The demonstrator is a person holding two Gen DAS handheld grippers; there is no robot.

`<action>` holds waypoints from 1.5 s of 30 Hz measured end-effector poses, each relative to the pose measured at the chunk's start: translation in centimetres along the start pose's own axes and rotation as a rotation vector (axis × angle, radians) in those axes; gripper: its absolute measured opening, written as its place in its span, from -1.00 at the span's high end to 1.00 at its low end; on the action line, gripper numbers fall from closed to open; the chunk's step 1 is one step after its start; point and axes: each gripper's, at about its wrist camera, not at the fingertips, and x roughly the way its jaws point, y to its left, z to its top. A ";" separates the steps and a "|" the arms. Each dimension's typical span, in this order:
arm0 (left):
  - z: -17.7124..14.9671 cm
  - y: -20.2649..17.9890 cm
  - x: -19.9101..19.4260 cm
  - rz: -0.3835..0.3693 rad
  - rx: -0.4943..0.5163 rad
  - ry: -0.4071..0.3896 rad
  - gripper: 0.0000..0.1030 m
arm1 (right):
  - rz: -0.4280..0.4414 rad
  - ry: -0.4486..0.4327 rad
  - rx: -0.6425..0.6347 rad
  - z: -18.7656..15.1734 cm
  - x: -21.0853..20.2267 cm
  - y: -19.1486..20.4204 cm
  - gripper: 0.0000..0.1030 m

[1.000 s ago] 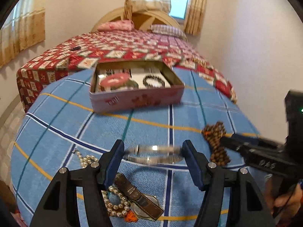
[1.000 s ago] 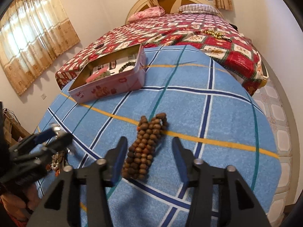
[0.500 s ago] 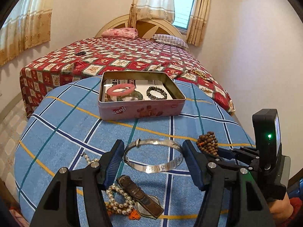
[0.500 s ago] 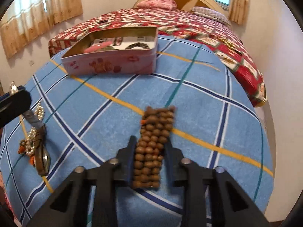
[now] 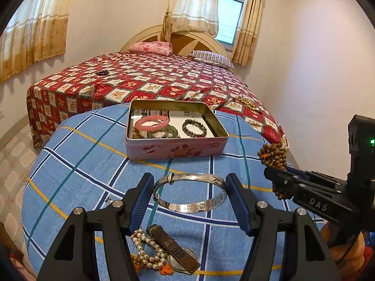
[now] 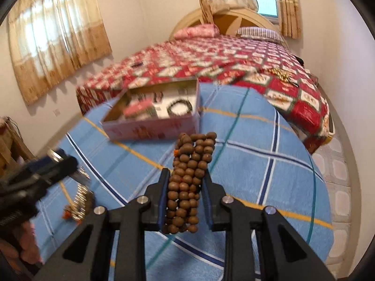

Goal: Organize jewelry
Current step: 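Carry the silver bangle and brown beads over the pink tin with both tools, then open the left tool to drop the bangle while the right tool releases the beads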

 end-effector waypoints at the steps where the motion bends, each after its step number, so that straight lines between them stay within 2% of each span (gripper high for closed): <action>1: 0.1 0.0 -0.1 -0.002 -0.001 -0.004 -0.25 | 0.016 -0.010 0.009 0.2 -0.1 0.0 0.44; 6: 0.6 -0.2 0.1 -0.009 0.001 -0.012 -0.25 | 0.039 -0.030 0.036 0.9 0.3 0.0 0.44; 15: 0.6 0.5 1.6 -0.010 -0.014 0.009 -0.25 | 0.039 0.007 0.033 0.7 1.9 0.2 0.44; 19: 2.3 1.0 2.4 -0.006 -0.012 -0.011 -0.25 | 0.048 -0.014 0.024 2.8 2.6 0.2 0.44; 23: 4.6 1.3 3.5 0.007 0.003 -0.051 -0.25 | 0.053 -0.073 0.014 5.5 3.3 0.4 0.44; 28: 7.5 2.1 6.2 0.029 0.022 -0.079 -0.25 | 0.062 -0.106 0.013 8.8 6.7 0.8 0.44; 37: 8.7 4.3 11.6 0.069 0.020 0.001 -0.25 | 0.078 -0.022 0.032 9.9 13.4 0.5 0.44; 45: 9.0 4.5 14.9 0.089 0.029 0.051 -0.25 | 0.135 0.014 0.083 9.4 14.9 -1.3 0.40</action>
